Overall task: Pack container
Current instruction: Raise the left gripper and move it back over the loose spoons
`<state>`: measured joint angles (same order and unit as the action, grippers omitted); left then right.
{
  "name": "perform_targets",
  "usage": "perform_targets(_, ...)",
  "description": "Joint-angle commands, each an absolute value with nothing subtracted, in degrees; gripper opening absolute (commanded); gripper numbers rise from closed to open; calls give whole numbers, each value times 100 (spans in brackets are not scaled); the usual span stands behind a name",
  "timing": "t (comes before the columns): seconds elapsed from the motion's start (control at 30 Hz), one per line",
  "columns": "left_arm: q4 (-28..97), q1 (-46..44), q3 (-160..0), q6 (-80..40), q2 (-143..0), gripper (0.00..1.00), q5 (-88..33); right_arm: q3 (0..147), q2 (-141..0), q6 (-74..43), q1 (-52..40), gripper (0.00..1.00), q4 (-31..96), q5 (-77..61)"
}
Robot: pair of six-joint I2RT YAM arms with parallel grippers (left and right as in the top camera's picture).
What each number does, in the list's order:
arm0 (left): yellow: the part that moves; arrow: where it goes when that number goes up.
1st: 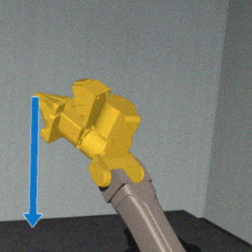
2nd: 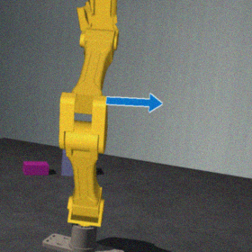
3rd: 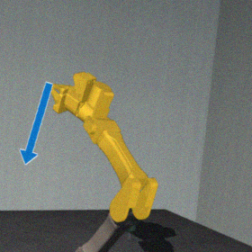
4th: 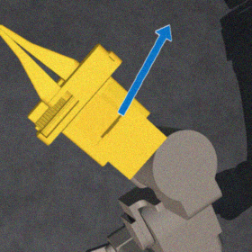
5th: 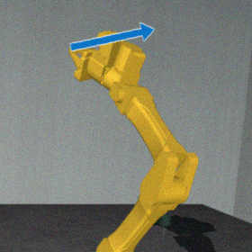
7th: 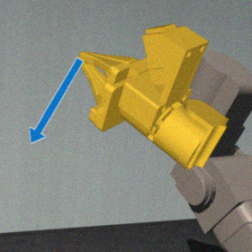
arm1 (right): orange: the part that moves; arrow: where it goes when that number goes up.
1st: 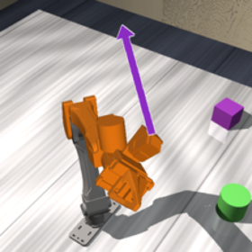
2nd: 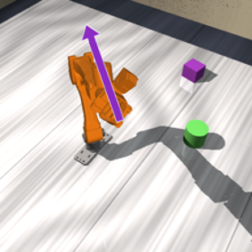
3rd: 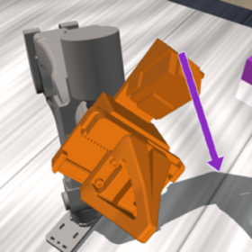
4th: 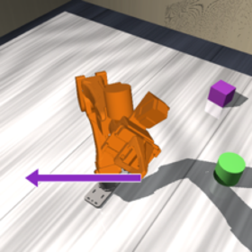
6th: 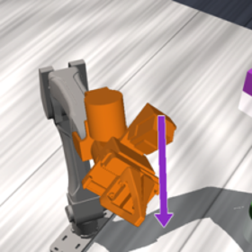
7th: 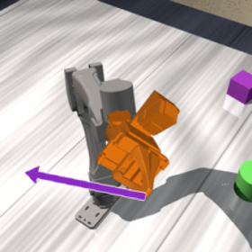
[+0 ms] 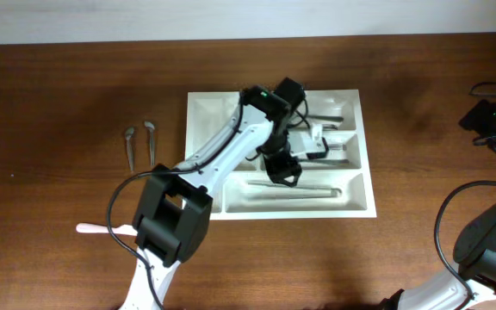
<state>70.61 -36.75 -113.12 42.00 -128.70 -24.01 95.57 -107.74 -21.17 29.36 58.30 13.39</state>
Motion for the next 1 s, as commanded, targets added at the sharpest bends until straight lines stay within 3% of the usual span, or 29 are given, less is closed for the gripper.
perform_targets(0.0, 7050, -3489, -11325, 4163, -12866, 59, -2423, 9655, -10790, -2126, 2928, 99, 5828, 1352)
perform_targets(0.33, 7432, -3107, -12770, 3470, -12866, 70, -2364, 9655, -10790, -2126, 2928, 99, 5828, 1350)
perform_targets(0.6, 7979, -1872, -14556, 1352, -12866, 73, -325, 9655, -10790, -2123, 2928, 99, 5828, 1350)
perform_targets(0.77, 8468, -917, -14647, 698, -12868, 82, -163, 9655, -10790, -2126, 2928, 99, 5828, 1350)
perform_targets(0.9, 8796, -281, -14645, 429, -12868, 99, -150, 9655, -10790, -2123, 2928, 99, 5828, 1352)
perform_targets(0.97, 8906, -1, -14630, 386, -12870, 99, -148, 9655, -10790, -2126, 2928, 99, 5828, 1350)
